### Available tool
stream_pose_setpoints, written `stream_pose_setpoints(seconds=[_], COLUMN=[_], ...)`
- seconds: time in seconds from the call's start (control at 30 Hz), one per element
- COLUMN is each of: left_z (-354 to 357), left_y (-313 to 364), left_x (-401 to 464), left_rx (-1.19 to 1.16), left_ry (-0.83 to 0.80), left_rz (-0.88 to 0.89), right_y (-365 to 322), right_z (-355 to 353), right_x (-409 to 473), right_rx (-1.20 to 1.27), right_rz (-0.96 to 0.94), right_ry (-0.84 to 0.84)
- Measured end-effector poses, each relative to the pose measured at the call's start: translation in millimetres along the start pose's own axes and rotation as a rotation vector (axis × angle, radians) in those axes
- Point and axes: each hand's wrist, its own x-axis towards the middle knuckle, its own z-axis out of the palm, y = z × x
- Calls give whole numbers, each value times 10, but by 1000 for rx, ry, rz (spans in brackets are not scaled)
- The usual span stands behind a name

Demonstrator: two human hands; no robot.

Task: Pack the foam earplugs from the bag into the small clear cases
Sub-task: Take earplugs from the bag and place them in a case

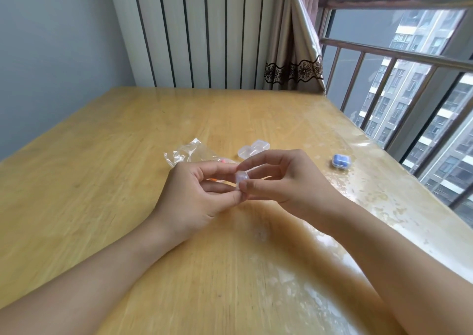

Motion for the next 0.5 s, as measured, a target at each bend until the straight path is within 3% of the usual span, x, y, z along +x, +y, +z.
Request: stream_pose_setpoints(seconds=[0.37,0.5], left_z=[-20,-57], left_y=[-44,-45], left_x=[36,73], left_rx=[6,-127], left_ry=[-30,4], left_rz=[-68,-80], right_y=[22,35], right_z=[50,14], right_x=[0,46], right_rx=[-97,-30], right_rz=[-36,-5], right_ry=[80,124])
